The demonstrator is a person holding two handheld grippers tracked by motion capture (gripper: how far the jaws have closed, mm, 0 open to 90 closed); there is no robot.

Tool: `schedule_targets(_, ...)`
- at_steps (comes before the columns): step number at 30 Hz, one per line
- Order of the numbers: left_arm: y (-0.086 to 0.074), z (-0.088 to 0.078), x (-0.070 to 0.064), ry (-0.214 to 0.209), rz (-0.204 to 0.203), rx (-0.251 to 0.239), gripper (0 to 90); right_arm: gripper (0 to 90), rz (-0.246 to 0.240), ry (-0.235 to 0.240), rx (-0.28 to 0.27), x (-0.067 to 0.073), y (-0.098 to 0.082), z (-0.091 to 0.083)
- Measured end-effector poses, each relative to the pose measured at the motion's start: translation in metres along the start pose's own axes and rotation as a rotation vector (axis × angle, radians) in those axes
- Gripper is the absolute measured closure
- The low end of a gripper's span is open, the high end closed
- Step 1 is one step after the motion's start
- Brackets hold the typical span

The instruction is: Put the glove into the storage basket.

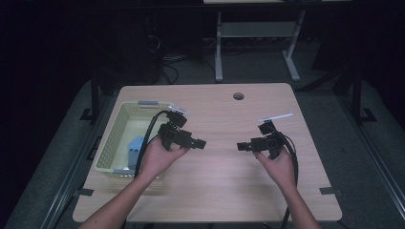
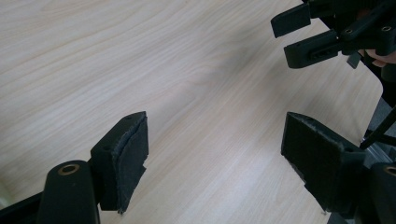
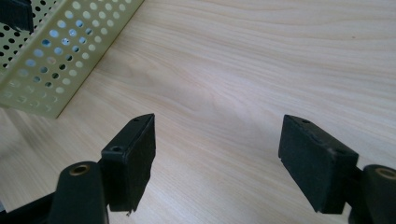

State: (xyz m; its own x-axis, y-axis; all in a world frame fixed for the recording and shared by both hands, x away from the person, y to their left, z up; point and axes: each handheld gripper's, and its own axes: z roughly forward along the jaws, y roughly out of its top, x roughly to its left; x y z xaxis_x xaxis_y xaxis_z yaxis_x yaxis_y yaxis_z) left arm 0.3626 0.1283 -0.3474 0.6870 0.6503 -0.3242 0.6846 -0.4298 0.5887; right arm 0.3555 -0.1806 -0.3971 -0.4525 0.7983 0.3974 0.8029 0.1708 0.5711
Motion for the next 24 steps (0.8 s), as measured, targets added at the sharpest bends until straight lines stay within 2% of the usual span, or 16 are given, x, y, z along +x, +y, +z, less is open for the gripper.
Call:
schedule_targets(13, 0.001, 0.015, -0.01, -0.013, 0.023, -0.01, 23.0, 27.1, 0.025, -0.017, 0.001, -0.018, -0.014, -0.009)
schedule_targets(24, -0.009, 0.036, -0.017, -0.044, 0.022, -0.012, 23.5, 26.8, 0.057, -0.02, -0.016, -0.038, -0.034, -0.019)
